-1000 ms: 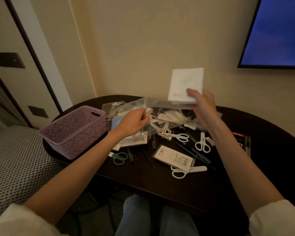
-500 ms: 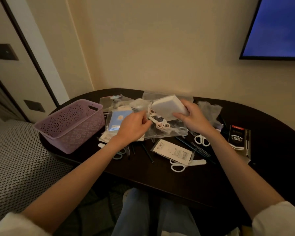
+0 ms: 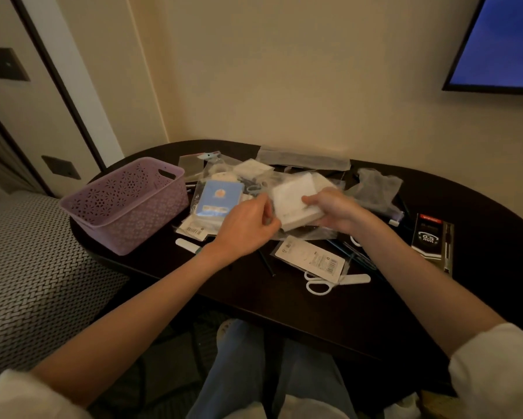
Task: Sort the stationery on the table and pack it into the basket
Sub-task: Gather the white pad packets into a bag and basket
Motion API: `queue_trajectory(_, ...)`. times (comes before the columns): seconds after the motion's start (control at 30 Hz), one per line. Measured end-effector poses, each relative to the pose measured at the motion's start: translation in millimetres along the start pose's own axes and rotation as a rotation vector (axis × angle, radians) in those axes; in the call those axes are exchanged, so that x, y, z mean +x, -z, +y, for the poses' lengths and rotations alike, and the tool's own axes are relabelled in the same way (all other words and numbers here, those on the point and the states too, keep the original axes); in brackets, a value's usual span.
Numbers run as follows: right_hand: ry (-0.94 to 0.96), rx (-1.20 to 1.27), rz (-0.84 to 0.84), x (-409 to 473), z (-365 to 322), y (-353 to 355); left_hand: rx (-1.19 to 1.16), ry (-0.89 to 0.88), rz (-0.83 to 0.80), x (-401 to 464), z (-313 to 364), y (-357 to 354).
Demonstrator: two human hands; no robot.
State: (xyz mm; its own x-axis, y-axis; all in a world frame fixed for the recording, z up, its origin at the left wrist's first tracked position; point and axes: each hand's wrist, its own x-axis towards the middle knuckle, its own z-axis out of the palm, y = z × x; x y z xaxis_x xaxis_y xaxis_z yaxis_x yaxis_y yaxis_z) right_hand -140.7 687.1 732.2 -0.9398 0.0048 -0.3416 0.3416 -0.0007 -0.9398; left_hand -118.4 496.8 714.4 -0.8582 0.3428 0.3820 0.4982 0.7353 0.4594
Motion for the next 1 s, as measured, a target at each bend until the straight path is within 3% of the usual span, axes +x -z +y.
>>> queue_trajectory(0.07,-0.122,0.144,-0.057,5,1,-8,-0.077,0.016,-0.004,-1,-4,7)
queue_trajectory(0.17,-0.236,0.119,-0.139,13,6,-15,-0.137,0.064,0.016,-4,-14,17)
queue_trajectory(0.33,-0.223,0.151,-0.132,29,16,-26,-0.044,0.216,0.227,2,-65,28)
queue_trajectory(0.43,-0.209,0.260,-0.152,38,24,-30,0.080,0.359,0.152,7,-89,27)
queue_trajectory(0.53,-0.188,0.305,-0.182,44,31,-37,0.004,0.511,0.111,19,-111,21)
queue_trajectory(0.73,-0.024,0.050,-0.149,54,47,-43,-0.499,0.723,0.099,44,-121,19)
queue_trajectory(0.87,0.020,-0.146,-0.165,61,51,-39,-0.558,0.729,0.068,47,-127,22)
queue_trajectory(1.0,0.020,-0.116,-0.212,62,50,-36,-0.557,0.693,0.071,50,-129,21)
